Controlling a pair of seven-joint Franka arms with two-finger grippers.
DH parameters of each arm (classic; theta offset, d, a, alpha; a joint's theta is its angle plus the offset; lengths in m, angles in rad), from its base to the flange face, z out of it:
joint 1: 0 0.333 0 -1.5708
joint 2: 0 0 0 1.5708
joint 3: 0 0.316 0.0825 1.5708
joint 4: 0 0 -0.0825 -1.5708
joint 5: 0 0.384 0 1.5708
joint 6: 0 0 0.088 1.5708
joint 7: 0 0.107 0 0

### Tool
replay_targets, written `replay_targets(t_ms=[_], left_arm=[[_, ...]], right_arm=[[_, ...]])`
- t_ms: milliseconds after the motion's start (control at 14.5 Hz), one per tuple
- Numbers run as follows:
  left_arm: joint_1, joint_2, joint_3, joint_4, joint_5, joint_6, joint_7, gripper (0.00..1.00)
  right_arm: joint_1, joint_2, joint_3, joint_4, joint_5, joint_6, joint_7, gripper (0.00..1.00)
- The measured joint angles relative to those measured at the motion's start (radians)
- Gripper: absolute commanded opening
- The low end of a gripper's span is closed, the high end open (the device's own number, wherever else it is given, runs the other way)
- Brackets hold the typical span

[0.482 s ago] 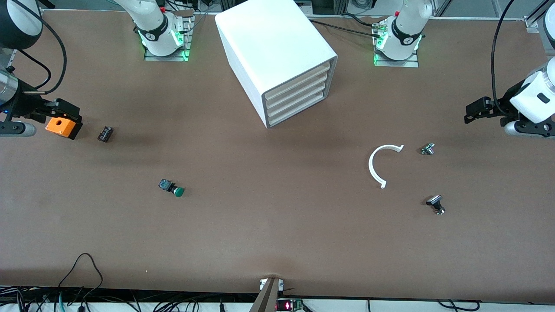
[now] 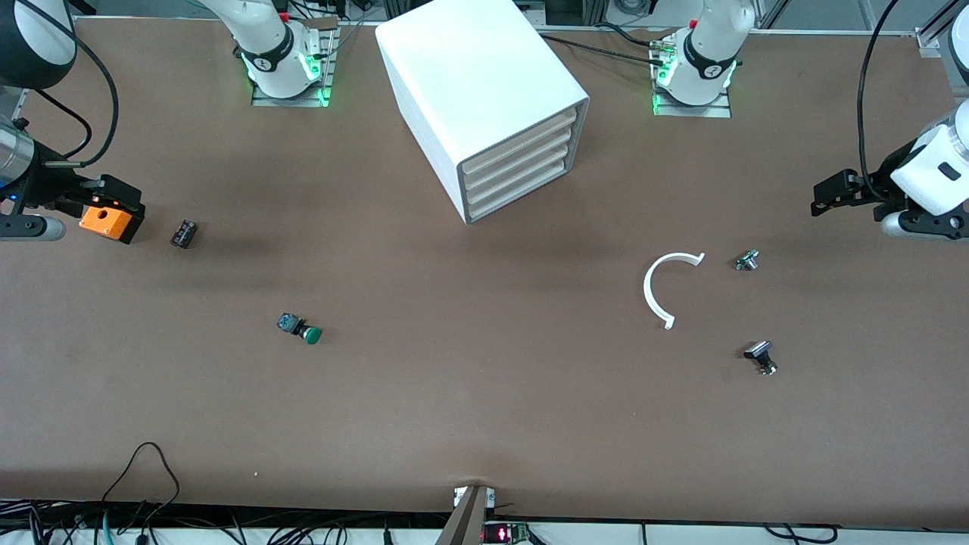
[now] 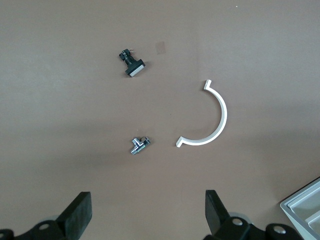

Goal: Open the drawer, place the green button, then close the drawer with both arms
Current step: 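Move the right gripper toward the green push button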

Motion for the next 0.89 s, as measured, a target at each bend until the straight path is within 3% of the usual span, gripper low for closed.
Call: replay_targets(t_ms=[482, 895], left_arm=[[0.000, 0.000, 0.000, 0.000, 0.000, 0.000, 0.000, 1.00], [0.000, 0.000, 0.000, 0.000, -0.001, 0.000, 0.000, 1.00]], right_arm=[[0.001, 0.010, 0.004, -0.002, 0.000, -0.002, 0.001, 0.99], [0.003, 0.094, 0.006, -0.005, 0.000, -0.001, -0.001, 1.00]])
